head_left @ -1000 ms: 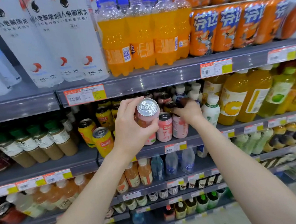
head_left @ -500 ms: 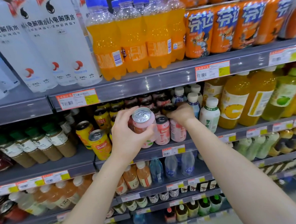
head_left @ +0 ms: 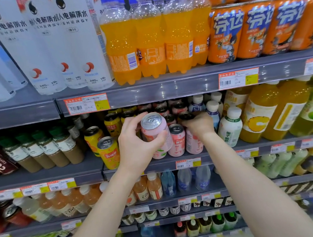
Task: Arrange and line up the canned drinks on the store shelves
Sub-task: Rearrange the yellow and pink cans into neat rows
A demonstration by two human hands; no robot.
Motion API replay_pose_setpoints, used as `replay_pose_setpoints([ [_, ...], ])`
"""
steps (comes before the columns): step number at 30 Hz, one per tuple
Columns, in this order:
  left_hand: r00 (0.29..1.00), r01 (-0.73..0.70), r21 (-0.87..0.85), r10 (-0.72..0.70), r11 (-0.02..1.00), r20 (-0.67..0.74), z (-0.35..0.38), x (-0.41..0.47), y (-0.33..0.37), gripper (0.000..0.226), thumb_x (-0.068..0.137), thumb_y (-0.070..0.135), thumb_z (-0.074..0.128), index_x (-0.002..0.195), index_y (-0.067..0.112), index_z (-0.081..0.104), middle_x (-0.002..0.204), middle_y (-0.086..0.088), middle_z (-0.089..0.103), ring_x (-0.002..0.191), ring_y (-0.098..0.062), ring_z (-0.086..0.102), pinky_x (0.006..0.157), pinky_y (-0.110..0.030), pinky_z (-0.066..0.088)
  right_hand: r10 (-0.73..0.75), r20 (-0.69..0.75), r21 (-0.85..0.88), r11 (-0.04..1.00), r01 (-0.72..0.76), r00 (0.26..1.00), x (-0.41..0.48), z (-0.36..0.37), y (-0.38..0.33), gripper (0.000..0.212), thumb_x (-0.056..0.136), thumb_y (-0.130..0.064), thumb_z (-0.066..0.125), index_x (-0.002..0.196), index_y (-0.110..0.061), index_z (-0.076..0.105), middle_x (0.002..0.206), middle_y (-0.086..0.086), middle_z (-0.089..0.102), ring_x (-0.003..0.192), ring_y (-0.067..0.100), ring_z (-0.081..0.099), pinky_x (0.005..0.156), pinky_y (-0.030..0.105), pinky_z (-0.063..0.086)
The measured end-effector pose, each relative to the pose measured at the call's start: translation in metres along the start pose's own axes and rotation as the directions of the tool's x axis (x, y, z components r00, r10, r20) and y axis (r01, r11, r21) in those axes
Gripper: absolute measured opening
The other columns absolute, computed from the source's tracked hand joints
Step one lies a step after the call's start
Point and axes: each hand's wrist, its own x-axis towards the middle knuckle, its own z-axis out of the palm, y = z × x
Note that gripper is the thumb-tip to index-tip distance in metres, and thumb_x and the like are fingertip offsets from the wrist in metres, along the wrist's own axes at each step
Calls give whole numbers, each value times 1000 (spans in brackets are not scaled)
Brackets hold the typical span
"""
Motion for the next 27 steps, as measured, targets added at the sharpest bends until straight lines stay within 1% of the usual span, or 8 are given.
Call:
replay_pose_setpoints([
  [4,1000,5,-9,-5,1000,10,1,-1,-1,58,72,25,90,125,27,67,115,10,60,112,-5,60,91,-11,45,48,48,-104,994,-43,998,1,-6,-8,31,78,-41,79,72,-23,54,64,-5,58,53,5,53,36,18,33],
  [6,1000,9,-7,-8,1000,11,0,-1,-1,57,72,25,89,124,30,66,115,10,60,112,-2,59,90,-9,44,77,46,-87,994,-72,996,1,-6,-9,32,77,-41,80,74,-23,55,64,-4,59,51,6,54,35,17,34],
  [11,999,23,-10,-22,1000,27,-2,0,-3,57,72,28,89,125,29,67,115,11,60,112,-3,60,91,-12,45,10,-37,-8,1000,-11,999,0,1,0,32,64,-45,81,75,-19,67,76,2,72,72,19,69,60,29,52],
  [14,999,25,-6,-25,1000,34,-3,1,-4,57,72,29,89,125,28,68,115,11,60,112,-3,60,91,-11,45,-61,-83,24,998,64,995,-3,2,-1,33,64,-45,79,83,-21,71,83,2,75,80,22,70,70,35,56],
  [19,999,36,-18,-35,999,30,-4,2,-5,57,72,28,90,124,29,68,115,13,60,112,-5,61,92,-14,48,-166,-218,85,978,188,962,-7,-1,-1,45,70,-40,79,107,-16,68,97,2,75,90,21,69,74,30,53],
  [22,999,33,-13,-33,999,27,-6,2,-5,57,72,29,90,125,28,68,115,13,60,111,-6,62,92,-16,49,-237,-270,99,957,272,933,-16,-6,-3,45,71,-41,78,107,-17,68,97,2,73,88,19,66,73,25,46],
  [25,999,33,-12,-32,999,18,-9,2,-6,58,72,28,89,126,26,68,115,11,61,110,-5,61,91,-16,49,-316,-325,75,931,357,891,-25,-12,-8,52,66,-54,73,106,-22,67,99,-1,71,91,18,66,77,29,52],
  [27,999,35,-11,-35,999,5,-10,1,-6,59,73,28,89,127,25,66,116,10,60,110,-5,61,92,-16,49,-371,-356,41,911,411,858,-29,-16,-12,48,70,-52,76,107,-24,66,99,-5,68,92,17,65,78,31,53],
])
